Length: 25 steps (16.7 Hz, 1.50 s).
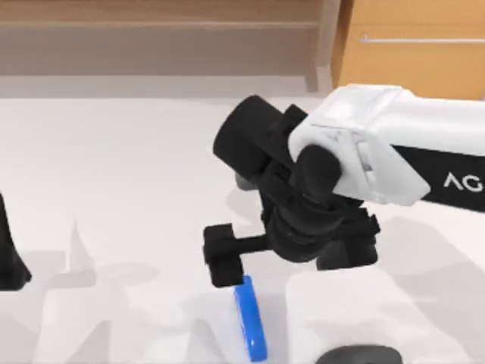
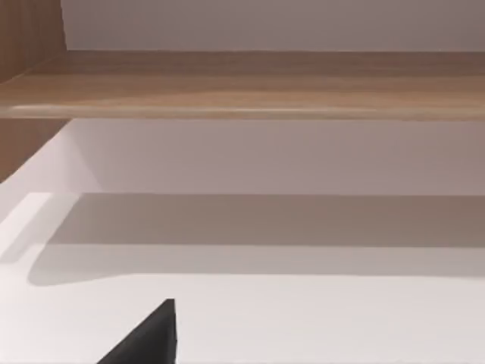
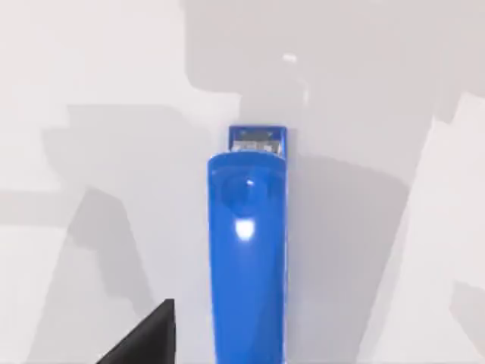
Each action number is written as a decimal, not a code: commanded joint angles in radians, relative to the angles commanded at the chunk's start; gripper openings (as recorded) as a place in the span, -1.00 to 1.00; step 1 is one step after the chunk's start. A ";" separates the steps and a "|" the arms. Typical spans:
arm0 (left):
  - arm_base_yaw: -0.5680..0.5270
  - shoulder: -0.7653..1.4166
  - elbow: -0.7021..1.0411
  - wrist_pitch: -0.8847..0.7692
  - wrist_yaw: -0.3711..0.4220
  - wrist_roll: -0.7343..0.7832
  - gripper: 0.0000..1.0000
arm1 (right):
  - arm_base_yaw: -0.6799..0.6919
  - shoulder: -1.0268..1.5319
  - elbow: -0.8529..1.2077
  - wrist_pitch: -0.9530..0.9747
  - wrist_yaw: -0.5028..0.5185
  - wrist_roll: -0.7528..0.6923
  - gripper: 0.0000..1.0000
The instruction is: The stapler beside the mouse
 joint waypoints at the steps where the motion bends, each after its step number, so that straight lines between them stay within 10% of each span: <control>1: 0.000 0.000 0.000 0.000 0.000 0.000 1.00 | 0.028 0.060 0.043 -0.029 0.000 0.022 1.00; 21: 0.000 0.000 0.000 0.000 0.000 0.000 1.00 | 0.100 0.276 0.051 0.069 0.000 0.076 1.00; 25: 0.000 0.000 0.000 0.000 0.000 0.000 1.00 | 0.100 0.276 0.051 0.069 0.000 0.076 0.40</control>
